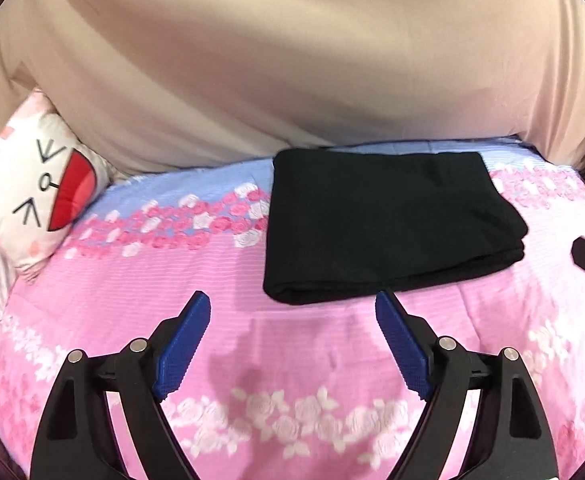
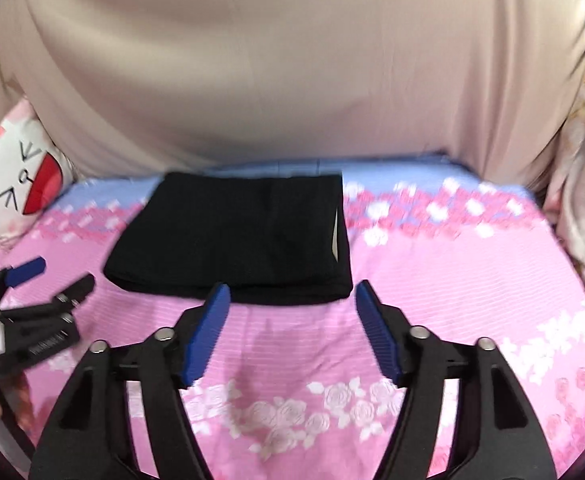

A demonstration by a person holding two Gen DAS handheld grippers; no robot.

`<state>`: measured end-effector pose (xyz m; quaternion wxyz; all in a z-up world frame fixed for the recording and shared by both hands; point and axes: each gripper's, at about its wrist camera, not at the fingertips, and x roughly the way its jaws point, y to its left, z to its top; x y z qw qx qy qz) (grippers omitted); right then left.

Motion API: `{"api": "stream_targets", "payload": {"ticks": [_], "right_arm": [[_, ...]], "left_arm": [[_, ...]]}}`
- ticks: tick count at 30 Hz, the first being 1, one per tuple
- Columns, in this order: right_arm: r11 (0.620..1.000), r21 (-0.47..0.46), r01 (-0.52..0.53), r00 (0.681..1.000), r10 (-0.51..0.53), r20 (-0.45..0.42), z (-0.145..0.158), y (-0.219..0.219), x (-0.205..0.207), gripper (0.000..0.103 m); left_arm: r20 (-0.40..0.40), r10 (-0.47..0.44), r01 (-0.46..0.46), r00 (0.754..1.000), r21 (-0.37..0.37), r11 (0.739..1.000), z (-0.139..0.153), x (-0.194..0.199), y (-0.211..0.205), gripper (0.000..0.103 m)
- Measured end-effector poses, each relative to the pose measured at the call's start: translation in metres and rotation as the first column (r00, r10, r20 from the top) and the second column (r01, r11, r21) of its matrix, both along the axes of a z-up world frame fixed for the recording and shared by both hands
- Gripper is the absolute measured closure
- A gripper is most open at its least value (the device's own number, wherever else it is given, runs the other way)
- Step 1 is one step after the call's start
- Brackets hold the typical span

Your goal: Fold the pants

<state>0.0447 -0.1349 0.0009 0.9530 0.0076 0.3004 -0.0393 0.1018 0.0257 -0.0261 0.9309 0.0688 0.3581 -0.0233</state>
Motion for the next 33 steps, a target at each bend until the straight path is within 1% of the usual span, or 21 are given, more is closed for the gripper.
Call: {"api": "stream_targets", "payload": {"ticks": [2, 3, 6, 10, 13, 20, 33], "right_arm": [[1.0, -0.01, -0.002, 0.999, 0.002, 0.035, 0.011, 0.005, -0.016, 0.027], [1.0, -0.01, 0.001, 0.999, -0.001, 0.043, 0.015, 0.006, -0.022, 0.023], [1.0, -0.006, 0.009, 0.998, -0.009, 0.066, 0.018, 0.009, -0.043, 0.018], [0.999, -0.037, 0.002, 0.998, 0.0, 0.062, 0.015, 0.016, -0.06, 0.018], [0.998, -0.054, 0.01, 0.998, -0.007, 0.061, 0.013, 0.02, -0.069, 0.018], [0.998, -0.052, 0.029, 0.998, -0.026, 0.062, 0.012, 0.017, -0.074, 0.017], [0.998, -0.056, 0.035, 0.999, -0.033, 0.035, 0.003, 0.019, -0.061, 0.016]], "left_arm": [[0.025, 0.0, 0.0, 1.0, 0.0, 1.0, 0.009, -0.016, -0.001, 0.021], [0.034, -0.005, 0.005, 0.999, -0.002, 1.0, 0.013, -0.022, -0.001, 0.021], [0.061, -0.015, 0.015, 0.998, -0.003, 1.0, 0.021, -0.043, -0.001, 0.02], [0.079, -0.029, 0.028, 0.996, 0.01, 1.0, 0.022, -0.063, -0.004, 0.02], [0.072, -0.041, 0.04, 0.997, 0.013, 0.999, 0.021, -0.071, -0.007, 0.02], [0.054, -0.06, 0.06, 0.997, 0.008, 0.998, 0.015, -0.076, -0.01, 0.019], [0.017, -0.023, 0.022, 1.0, 0.021, 1.0, 0.002, -0.059, -0.001, 0.019]]}}
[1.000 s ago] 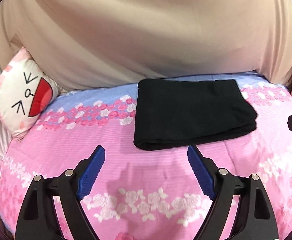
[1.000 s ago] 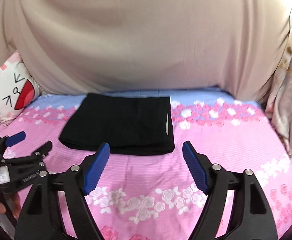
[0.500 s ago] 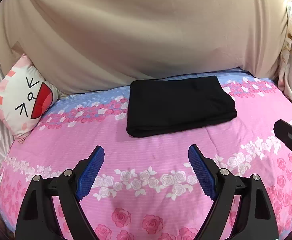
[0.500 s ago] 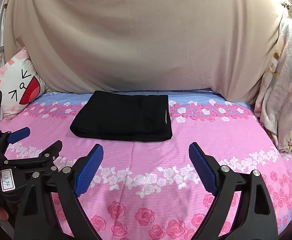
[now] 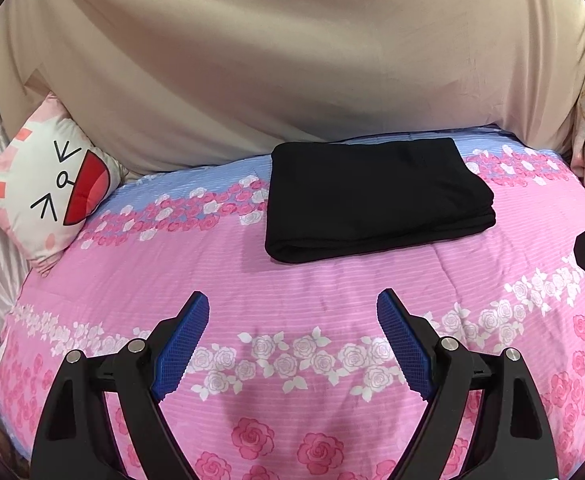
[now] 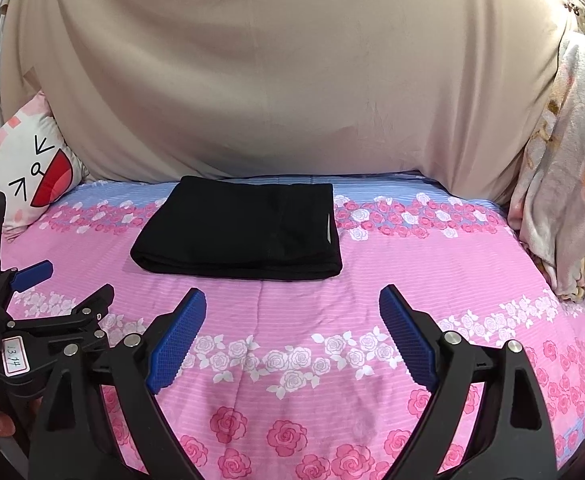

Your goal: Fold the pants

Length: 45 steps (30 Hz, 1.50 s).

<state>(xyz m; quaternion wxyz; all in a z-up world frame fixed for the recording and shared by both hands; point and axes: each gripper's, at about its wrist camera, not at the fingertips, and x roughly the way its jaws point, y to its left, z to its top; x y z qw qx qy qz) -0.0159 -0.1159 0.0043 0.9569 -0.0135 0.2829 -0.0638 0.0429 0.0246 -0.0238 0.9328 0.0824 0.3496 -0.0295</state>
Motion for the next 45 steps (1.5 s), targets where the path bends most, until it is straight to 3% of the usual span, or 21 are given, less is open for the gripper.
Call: {"api": "stream_targets", "payload": {"ticks": [26, 45], "right_arm": [[1.0, 0.009, 0.028, 0.997, -0.027, -0.066, -0.029, -0.006, 0.072, 0.016], [0.999, 0.012, 0.045, 0.996, -0.044, -0.084, -0.037, -0.009, 0.088, 0.016]], "left_arm": [[-0.054, 0.018, -0.017, 0.998, 0.029, 0.999, -0.027, 0.067, -0.011, 0.02], [-0.064, 0.015, -0.013, 0.998, 0.034, 0.999, -0.033, 0.082, -0.011, 0.02]]}}
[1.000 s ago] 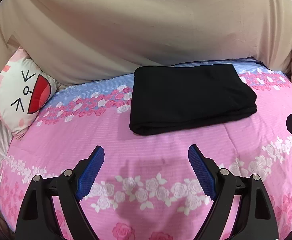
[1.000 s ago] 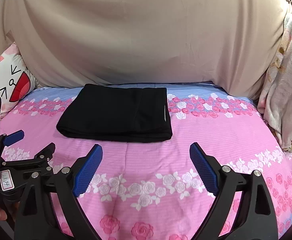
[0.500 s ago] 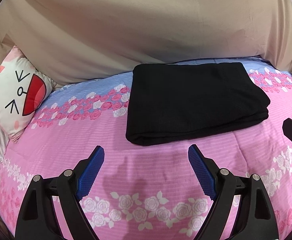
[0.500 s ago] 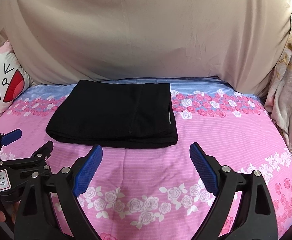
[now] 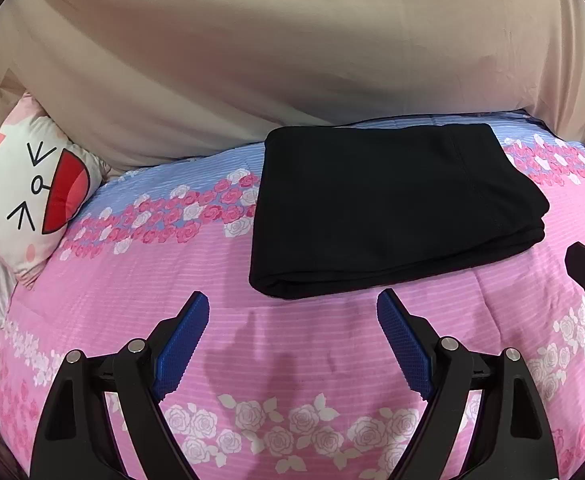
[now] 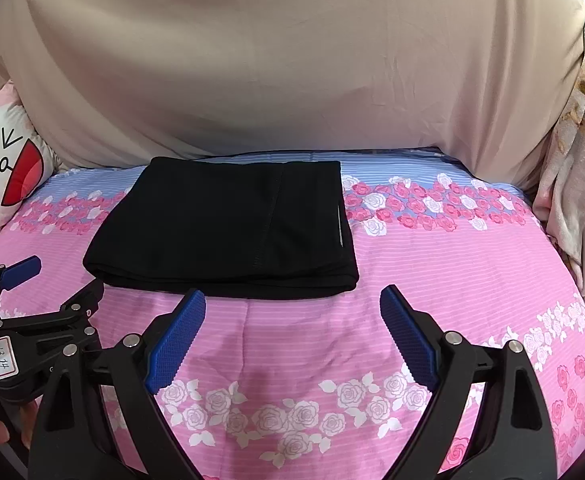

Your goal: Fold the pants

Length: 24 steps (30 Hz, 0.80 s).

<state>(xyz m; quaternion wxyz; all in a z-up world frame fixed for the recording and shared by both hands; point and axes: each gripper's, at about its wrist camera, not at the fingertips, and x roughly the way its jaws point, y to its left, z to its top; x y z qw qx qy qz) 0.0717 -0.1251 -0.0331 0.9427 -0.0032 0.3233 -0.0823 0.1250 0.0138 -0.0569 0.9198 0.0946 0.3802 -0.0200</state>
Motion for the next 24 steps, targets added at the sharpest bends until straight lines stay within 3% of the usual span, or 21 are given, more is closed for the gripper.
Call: {"api": "stream_targets", "payload": {"ticks": [17, 24], "right_arm": [[1.0, 0.0, -0.006, 1.0, 0.006, -0.006, -0.0028, 0.0, 0.0014, 0.016], [1.0, -0.002, 0.0, 1.0, -0.001, -0.007, -0.003, 0.0024, 0.0011, 0.016]], "left_arm": [[0.009, -0.001, 0.001, 1.0, 0.01, 1.0, 0.0018, 0.0013, -0.0025, 0.019], [-0.014, -0.019, 0.018, 1.0, -0.048, 0.999, 0.0013, 0.0041, 0.0, 0.019]]}}
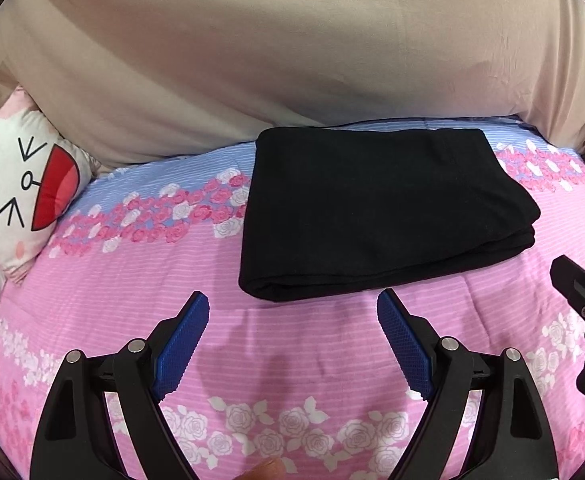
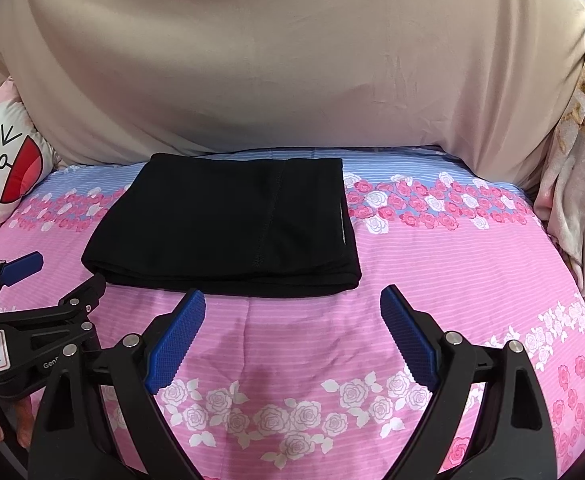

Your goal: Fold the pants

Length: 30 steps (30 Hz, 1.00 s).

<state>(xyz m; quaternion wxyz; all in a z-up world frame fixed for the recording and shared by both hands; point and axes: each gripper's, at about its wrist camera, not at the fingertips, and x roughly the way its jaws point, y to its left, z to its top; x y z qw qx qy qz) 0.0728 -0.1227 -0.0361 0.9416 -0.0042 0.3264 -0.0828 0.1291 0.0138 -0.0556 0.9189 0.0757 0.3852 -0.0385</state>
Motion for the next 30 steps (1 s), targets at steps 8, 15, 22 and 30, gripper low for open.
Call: {"api": "stream_targets", "payload": {"ticks": [8, 15, 22, 30], "right_arm": [[1.0, -0.002, -0.001, 1.0, 0.001, 0.001, 0.0, -0.0009, 0.0008, 0.016], [1.0, -0.003, 0.004, 1.0, -0.004, 0.002, 0.0002, -0.0011, 0.0006, 0.016], [1.0, -0.003, 0.003, 1.0, -0.003, 0.0, 0.0002, -0.0018, 0.0006, 0.016], [1.0, -0.003, 0.001, 1.0, -0.001, 0.0, -0.0002, -0.002, 0.0004, 0.016]], "left_arm": [[-0.003, 0.001, -0.001, 1.0, -0.016, 1.0, 0.0006, 0.0022, 0.0006, 0.019], [0.007, -0.013, 0.013, 1.0, -0.007, 1.0, 0.0021, 0.0011, -0.0014, 0.019], [0.033, 0.003, -0.003, 0.999, 0.005, 1.0, 0.0028, -0.0003, -0.0008, 0.019], [0.068, -0.001, 0.0, 0.998, 0.012, 1.0, 0.0049, -0.0053, -0.0024, 0.02]]}}
